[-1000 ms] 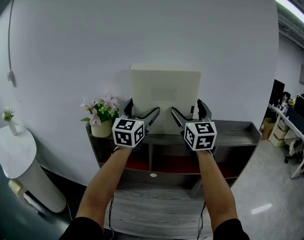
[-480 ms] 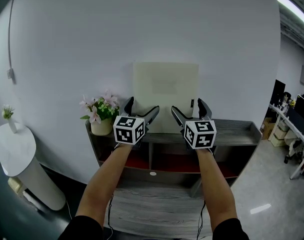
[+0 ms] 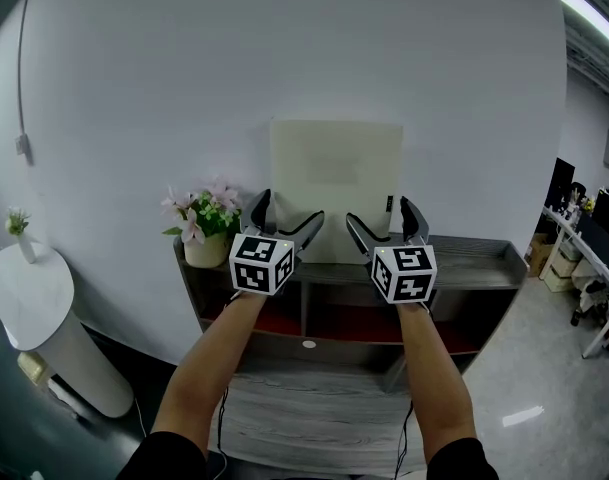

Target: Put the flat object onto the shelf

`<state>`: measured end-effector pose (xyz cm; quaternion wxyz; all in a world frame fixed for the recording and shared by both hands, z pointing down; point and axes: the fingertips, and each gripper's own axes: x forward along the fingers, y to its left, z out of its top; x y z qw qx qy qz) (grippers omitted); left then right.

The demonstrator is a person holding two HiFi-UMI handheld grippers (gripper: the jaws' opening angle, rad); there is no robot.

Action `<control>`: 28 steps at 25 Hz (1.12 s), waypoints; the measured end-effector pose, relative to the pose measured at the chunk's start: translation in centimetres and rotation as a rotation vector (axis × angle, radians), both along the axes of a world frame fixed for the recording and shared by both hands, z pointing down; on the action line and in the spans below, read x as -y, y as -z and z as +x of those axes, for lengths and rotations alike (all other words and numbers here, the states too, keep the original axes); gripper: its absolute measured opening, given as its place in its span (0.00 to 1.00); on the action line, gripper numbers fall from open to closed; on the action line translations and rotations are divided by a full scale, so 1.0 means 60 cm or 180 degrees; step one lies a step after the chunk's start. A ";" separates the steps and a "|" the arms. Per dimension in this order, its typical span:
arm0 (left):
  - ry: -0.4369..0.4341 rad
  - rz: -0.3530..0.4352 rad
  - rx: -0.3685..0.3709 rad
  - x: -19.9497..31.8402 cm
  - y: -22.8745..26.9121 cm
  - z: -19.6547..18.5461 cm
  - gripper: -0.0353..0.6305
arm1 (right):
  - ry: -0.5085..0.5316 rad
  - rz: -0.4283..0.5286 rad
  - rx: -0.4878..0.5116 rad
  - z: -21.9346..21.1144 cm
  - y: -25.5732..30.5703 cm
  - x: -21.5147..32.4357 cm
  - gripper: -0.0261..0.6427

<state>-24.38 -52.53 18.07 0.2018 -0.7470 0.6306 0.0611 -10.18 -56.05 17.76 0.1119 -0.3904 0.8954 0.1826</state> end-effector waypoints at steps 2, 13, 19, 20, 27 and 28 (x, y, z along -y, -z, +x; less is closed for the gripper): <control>-0.0018 0.0054 -0.0021 -0.015 0.001 0.004 0.78 | -0.0008 0.0059 -0.0015 0.006 -0.003 -0.012 0.74; -0.0056 0.0610 -0.0167 -0.178 -0.048 0.035 0.35 | 0.0094 0.0577 0.0104 0.049 -0.060 -0.183 0.69; -0.0023 0.0282 -0.0453 -0.204 -0.150 0.016 0.07 | 0.0114 0.0339 0.0209 0.073 -0.141 -0.228 0.11; -0.0013 0.0204 -0.0486 -0.205 -0.168 0.014 0.06 | 0.0145 0.0227 0.0119 0.070 -0.165 -0.225 0.08; -0.0022 -0.0361 -0.0674 -0.213 -0.290 0.017 0.06 | 0.0154 -0.0427 -0.0048 0.088 -0.284 -0.212 0.08; -0.0028 -0.0401 -0.0710 -0.216 -0.300 0.017 0.06 | 0.0159 -0.0495 -0.0012 0.094 -0.289 -0.217 0.08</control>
